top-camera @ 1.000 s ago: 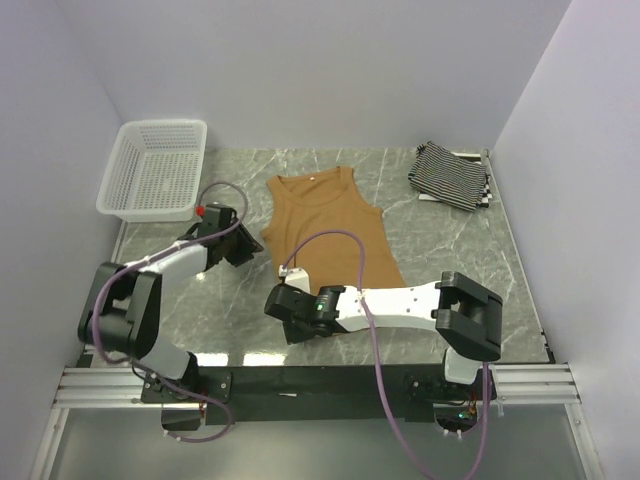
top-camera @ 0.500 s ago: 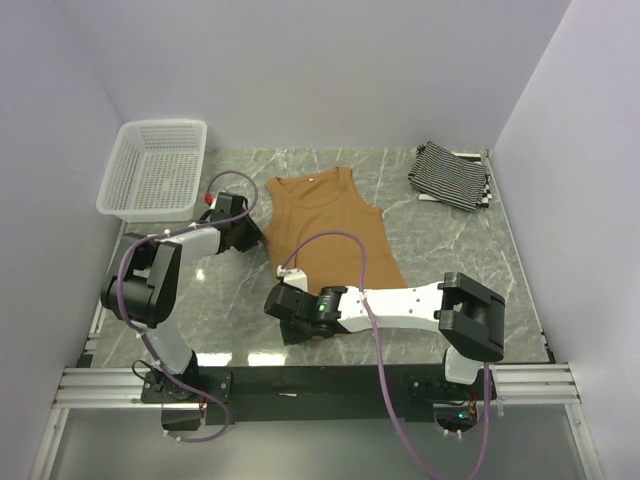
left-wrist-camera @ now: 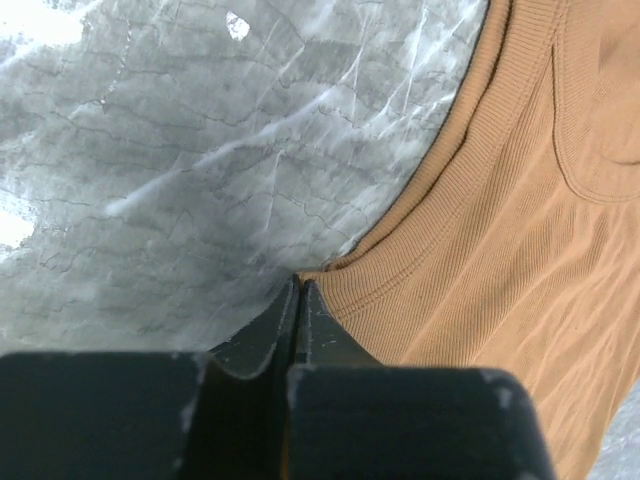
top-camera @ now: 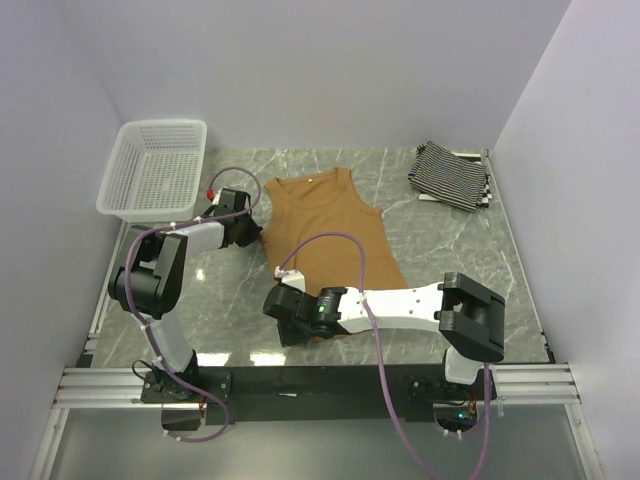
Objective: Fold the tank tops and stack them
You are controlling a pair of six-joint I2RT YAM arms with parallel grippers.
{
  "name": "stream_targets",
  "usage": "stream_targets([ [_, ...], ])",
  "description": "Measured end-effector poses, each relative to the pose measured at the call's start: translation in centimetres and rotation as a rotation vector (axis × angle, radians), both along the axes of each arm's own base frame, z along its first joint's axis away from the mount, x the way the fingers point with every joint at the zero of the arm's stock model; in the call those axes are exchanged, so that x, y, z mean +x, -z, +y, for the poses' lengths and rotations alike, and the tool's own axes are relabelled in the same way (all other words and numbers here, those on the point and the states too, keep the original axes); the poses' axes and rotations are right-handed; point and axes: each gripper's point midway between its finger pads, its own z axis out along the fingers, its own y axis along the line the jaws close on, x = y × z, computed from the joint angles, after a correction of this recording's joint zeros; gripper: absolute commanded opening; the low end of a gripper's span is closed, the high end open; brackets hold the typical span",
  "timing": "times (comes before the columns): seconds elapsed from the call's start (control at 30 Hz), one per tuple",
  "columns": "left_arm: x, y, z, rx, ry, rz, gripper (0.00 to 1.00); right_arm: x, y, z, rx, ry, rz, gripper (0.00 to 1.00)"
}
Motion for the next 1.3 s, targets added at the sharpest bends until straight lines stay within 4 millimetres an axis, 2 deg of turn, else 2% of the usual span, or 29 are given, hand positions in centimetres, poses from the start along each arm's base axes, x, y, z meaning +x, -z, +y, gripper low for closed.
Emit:
stream_targets([
  [0.17,0.1,0.0,0.7,0.034,-0.024,0.011,0.01,-0.3,0.0,1.0,0.021,-0.017,0.023,0.00],
  [0.43,0.1,-0.8,4.0,0.152,-0.126,0.054,0.01,-1.2,1.9,5.1,0.050,-0.073,0.107,0.00],
  [0.6,0.3,-1.4,6.3,0.186,-0.183,0.075,0.01,-1.3,0.8,8.0,0.107,-0.106,0.133,0.00],
  [0.77,0.3,-1.8,8.2,0.199,-0.219,0.097,0.01,-1.4,-0.6,9.2,0.157,-0.123,0.135,0.00],
  [0.9,0.9,-2.7,7.9,0.192,-0.212,0.085,0.01,-1.0,-0.3,8.4,0.164,-0.113,0.142,0.00],
  [1.0,1.4,-3.6,7.2,0.185,-0.197,0.068,0.01,-0.5,-0.3,6.1,0.161,-0.085,0.146,0.00],
  [1.17,2.8,-5.8,4.2,0.168,-0.146,0.015,0.01,1.1,-1.9,3.1,0.211,-0.022,0.130,0.00],
  [1.3,4.0,-6.9,1.4,0.144,-0.109,-0.021,0.01,1.8,-2.1,1.3,0.241,0.015,0.123,0.00],
])
